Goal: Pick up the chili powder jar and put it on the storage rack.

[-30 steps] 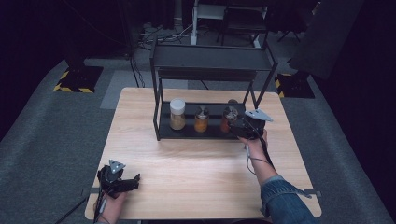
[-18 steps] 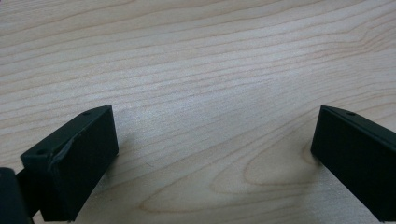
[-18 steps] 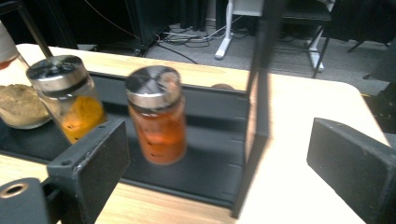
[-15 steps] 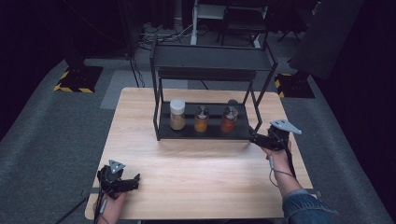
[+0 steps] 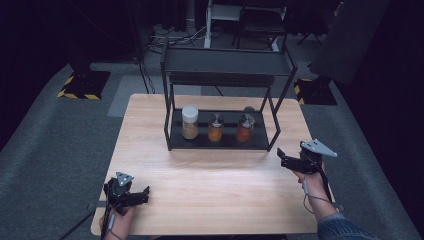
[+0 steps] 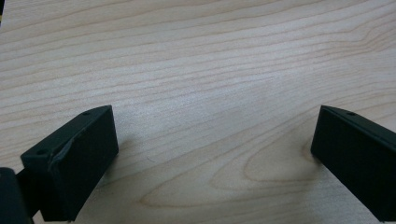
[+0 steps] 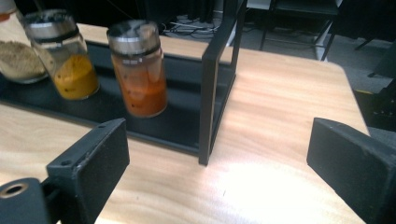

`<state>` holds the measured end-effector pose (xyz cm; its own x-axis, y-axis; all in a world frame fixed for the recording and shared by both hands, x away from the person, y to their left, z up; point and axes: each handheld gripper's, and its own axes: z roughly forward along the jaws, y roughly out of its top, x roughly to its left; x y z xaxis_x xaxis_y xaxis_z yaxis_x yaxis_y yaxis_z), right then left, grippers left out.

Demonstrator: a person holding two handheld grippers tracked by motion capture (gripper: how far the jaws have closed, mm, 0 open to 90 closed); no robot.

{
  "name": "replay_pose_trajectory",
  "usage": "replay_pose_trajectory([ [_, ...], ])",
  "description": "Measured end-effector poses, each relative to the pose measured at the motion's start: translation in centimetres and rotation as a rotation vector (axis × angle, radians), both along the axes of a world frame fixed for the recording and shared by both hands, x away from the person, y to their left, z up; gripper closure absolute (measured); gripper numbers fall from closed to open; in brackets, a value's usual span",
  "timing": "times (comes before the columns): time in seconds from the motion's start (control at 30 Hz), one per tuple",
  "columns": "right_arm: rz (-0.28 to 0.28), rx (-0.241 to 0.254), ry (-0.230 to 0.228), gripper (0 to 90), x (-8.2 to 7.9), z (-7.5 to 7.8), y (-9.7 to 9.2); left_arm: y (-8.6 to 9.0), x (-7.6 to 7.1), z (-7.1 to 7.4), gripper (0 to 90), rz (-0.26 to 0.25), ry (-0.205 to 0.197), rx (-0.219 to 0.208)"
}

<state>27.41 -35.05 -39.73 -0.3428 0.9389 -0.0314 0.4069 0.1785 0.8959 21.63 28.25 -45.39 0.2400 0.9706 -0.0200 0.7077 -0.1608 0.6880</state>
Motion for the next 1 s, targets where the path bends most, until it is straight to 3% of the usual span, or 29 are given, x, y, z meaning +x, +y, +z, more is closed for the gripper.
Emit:
replay_pose_trajectory([
  [0.2, -0.005, 0.016, 0.038, 4.6, -0.1, -1.4, -0.7, 0.0, 0.0, 0.0, 0.4, -0.002, 0.0, 0.0],
  [0.47, -0.004, 0.0, 0.076, 4.6, -0.6, -2.8, -1.2, 0.0, 0.0, 0.0, 0.4, -0.002, 0.0, 0.0],
  [1.0, 0.039, -0.015, 0.12, 4.6, -1.1, -5.0, -1.8, 0.0, -0.1, 0.0, 0.4, -0.003, -0.001, -0.001],
])
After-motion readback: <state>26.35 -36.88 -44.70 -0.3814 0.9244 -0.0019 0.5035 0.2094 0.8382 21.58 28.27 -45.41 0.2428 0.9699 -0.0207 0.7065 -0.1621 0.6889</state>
